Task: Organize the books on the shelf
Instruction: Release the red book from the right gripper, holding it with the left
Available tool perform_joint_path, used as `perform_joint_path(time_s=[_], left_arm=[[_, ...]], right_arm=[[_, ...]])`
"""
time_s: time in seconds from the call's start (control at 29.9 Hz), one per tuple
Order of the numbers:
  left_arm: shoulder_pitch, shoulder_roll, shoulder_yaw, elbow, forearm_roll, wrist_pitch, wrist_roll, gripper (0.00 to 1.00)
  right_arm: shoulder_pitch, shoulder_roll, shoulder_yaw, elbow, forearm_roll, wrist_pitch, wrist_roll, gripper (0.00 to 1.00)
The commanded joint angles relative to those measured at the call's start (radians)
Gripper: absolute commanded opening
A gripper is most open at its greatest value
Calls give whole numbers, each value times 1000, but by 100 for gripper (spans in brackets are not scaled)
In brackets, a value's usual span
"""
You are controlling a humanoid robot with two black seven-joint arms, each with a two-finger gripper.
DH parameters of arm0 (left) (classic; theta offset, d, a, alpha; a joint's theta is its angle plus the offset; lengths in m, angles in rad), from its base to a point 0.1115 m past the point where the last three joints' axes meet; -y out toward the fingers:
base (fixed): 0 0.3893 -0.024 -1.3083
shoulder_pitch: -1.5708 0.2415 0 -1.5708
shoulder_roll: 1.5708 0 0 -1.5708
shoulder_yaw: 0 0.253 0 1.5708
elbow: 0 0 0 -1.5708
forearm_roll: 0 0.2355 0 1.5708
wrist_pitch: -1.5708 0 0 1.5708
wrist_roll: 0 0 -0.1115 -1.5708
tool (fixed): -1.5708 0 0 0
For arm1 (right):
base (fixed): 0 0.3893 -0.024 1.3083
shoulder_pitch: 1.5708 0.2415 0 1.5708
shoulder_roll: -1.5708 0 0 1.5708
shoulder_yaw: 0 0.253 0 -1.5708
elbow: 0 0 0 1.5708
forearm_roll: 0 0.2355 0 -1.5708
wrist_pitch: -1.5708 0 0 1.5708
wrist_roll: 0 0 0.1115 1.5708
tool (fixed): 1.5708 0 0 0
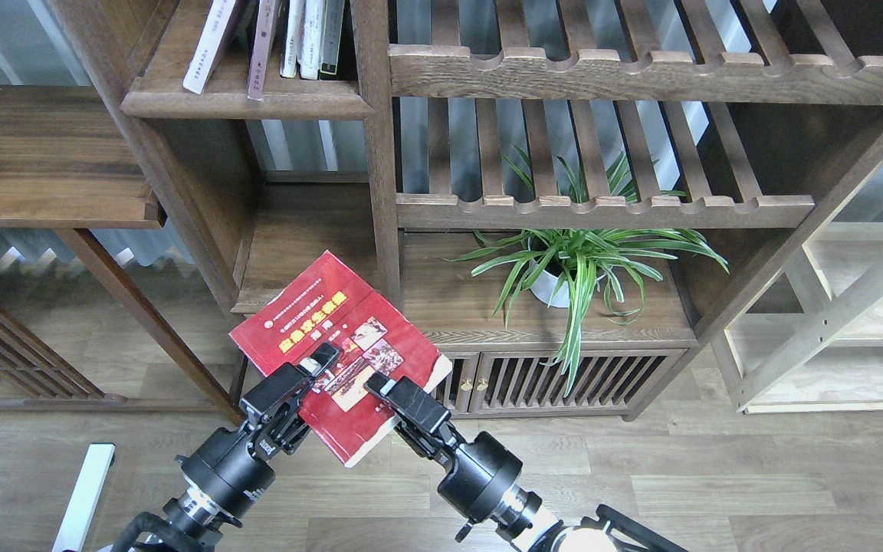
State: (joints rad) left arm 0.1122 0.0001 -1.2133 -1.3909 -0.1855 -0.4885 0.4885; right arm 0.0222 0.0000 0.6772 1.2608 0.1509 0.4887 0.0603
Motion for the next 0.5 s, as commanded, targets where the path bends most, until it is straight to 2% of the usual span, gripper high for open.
perform_joint_path(time_s=[0.0, 0.27, 0.47], left_arm=[[4, 0, 0, -7, -2, 0, 0, 40], [21, 0, -5, -13, -112, 0, 0, 9], [29, 0, -6, -17, -137, 0, 0, 5]], right_arm=[[1, 0, -1, 0, -1, 0, 0, 5], [-1, 0, 8, 0, -1, 0, 0, 9], [-1, 0, 16, 0, -1, 0, 0, 14]])
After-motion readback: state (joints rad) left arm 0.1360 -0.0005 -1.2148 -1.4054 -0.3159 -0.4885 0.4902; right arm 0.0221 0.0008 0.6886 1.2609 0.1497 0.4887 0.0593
